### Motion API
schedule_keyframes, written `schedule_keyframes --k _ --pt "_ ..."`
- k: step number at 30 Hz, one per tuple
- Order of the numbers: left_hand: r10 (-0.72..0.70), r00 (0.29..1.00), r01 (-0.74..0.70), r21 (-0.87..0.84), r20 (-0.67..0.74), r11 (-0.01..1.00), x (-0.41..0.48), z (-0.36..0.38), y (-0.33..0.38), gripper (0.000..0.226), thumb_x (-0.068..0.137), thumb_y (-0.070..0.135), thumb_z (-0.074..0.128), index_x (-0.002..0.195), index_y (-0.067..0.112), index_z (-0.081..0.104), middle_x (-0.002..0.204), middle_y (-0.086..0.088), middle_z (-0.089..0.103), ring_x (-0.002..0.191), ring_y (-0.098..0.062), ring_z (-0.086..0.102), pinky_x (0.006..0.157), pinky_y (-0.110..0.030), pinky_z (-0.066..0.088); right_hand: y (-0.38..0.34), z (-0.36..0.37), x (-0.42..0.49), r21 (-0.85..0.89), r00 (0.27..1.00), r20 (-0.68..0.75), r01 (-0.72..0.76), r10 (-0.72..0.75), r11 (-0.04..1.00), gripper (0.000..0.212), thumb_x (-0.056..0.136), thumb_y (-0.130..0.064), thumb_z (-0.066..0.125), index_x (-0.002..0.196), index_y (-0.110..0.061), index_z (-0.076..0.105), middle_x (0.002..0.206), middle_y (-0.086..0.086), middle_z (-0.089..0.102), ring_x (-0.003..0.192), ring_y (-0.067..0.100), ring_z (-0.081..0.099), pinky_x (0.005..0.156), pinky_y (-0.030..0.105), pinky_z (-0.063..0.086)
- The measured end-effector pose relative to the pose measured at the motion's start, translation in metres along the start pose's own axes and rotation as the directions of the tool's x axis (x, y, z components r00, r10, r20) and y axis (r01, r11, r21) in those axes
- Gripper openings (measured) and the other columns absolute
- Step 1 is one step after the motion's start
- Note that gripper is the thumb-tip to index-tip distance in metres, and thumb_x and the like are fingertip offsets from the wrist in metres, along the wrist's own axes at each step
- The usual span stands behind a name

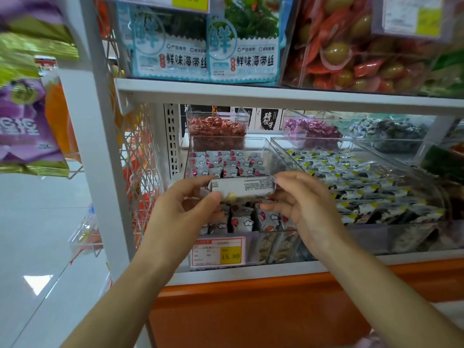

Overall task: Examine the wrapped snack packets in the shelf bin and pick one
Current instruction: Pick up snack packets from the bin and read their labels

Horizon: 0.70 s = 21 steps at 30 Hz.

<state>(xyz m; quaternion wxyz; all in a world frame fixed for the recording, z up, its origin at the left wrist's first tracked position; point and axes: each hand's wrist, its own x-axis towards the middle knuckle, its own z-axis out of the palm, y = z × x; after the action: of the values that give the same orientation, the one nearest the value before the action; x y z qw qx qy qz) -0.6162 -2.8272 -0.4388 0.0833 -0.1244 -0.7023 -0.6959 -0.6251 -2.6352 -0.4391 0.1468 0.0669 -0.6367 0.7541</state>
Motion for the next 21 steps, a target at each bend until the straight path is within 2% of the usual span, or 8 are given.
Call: schedule_keyframes --k 2,4,7,10,14,18,19,21 --pt "0.019 1.000 -0.020 0.031 0.022 0.999 0.0000 0.0002 0.0004 0.027 0.084 0.017 0.063 0.106 0.033 0.062 0.089 0.000 0.069 0.077 -0.011 0.071 0.068 -0.019 0.057 0.0011 -0.0003 -0.0009 -0.111 0.999 0.039 0.019 -0.015 0.994 0.007 0.084 -0.016 0.063 0.083 -0.013 0.069 0.092 0.012 0.067 0.077 0.023 0.069 0.068 0.034 0.058" --pt "0.041 0.998 -0.045 0.085 0.045 0.995 0.0000 0.0002 -0.0006 0.031 0.084 0.016 0.063 0.109 0.035 0.061 0.094 -0.002 0.067 0.081 -0.011 0.070 0.070 -0.020 0.056 0.0011 0.0000 -0.0011 -0.159 0.999 0.049 0.018 -0.010 0.987 0.009 0.083 -0.013 0.065 0.085 -0.016 0.072 0.085 0.002 0.071 0.080 0.020 0.069 0.067 0.030 0.058" --pt "0.073 0.995 -0.084 0.162 0.075 0.983 0.0007 -0.0015 -0.0024 0.036 0.084 0.017 0.063 0.113 0.038 0.058 0.100 -0.004 0.063 0.089 -0.015 0.068 0.080 -0.026 0.055 -0.0014 0.0001 -0.0019 -0.171 0.999 0.050 0.022 -0.014 0.985 0.017 0.082 -0.009 0.066 0.074 -0.020 0.075 0.080 0.001 0.072 0.080 0.020 0.069 0.063 0.027 0.057" --pt "0.094 0.990 -0.115 0.207 0.107 0.972 0.0014 -0.0024 -0.0027 0.035 0.084 0.018 0.064 0.107 0.044 0.057 0.107 -0.004 0.061 0.095 -0.015 0.065 0.088 -0.029 0.052 -0.0027 0.0010 -0.0020 -0.187 0.998 0.042 0.043 -0.035 0.981 0.018 0.081 -0.010 0.067 0.068 -0.020 0.074 0.077 0.000 0.071 0.078 0.020 0.068 0.063 0.029 0.057" --pt "0.132 0.983 -0.167 0.315 0.129 0.934 -0.0003 -0.0005 -0.0025 0.035 0.083 0.016 0.066 0.102 0.045 0.057 0.099 0.003 0.054 0.088 -0.002 0.059 0.078 -0.012 0.050 -0.0019 0.0004 -0.0013 -0.322 0.995 0.003 0.099 -0.104 0.942 0.024 0.083 -0.017 0.065 0.059 -0.018 0.064 0.068 0.005 0.062 0.068 0.020 0.061 0.060 0.026 0.053" --pt "0.115 0.986 -0.151 0.350 0.121 0.924 -0.0020 0.0009 -0.0011 0.017 0.084 0.029 0.062 0.098 0.037 0.059 0.094 0.002 0.057 0.084 -0.004 0.058 0.073 -0.019 0.052 -0.0032 0.0012 -0.0025 -0.400 0.982 0.030 0.185 -0.189 0.898 0.022 0.084 -0.017 0.066 0.063 -0.008 0.064 0.065 0.015 0.058 0.057 0.010 0.052 0.054 0.016 0.043" --pt "0.114 0.987 -0.146 0.354 0.111 0.924 -0.0022 0.0009 0.0002 0.012 0.082 0.035 0.059 0.094 0.034 0.061 0.089 0.002 0.059 0.080 -0.004 0.058 0.070 -0.018 0.051 -0.0038 0.0020 -0.0032 -0.414 0.978 0.054 0.207 -0.203 0.887 0.021 0.084 -0.016 0.066 0.064 -0.008 0.065 0.063 0.013 0.058 0.056 0.008 0.051 0.055 0.013 0.042" --pt "0.129 0.988 -0.153 0.374 0.088 0.915 -0.0022 -0.0008 0.0025 0.017 0.079 0.041 0.056 0.083 0.027 0.063 0.079 0.002 0.063 0.071 -0.004 0.057 0.059 -0.016 0.047 -0.0040 0.0035 -0.0049 -0.441 0.970 0.110 0.241 -0.215 0.865 0.020 0.084 -0.016 0.066 0.064 -0.015 0.066 0.057 -0.003 0.057 0.054 0.002 0.050 0.056 0.010 0.041"
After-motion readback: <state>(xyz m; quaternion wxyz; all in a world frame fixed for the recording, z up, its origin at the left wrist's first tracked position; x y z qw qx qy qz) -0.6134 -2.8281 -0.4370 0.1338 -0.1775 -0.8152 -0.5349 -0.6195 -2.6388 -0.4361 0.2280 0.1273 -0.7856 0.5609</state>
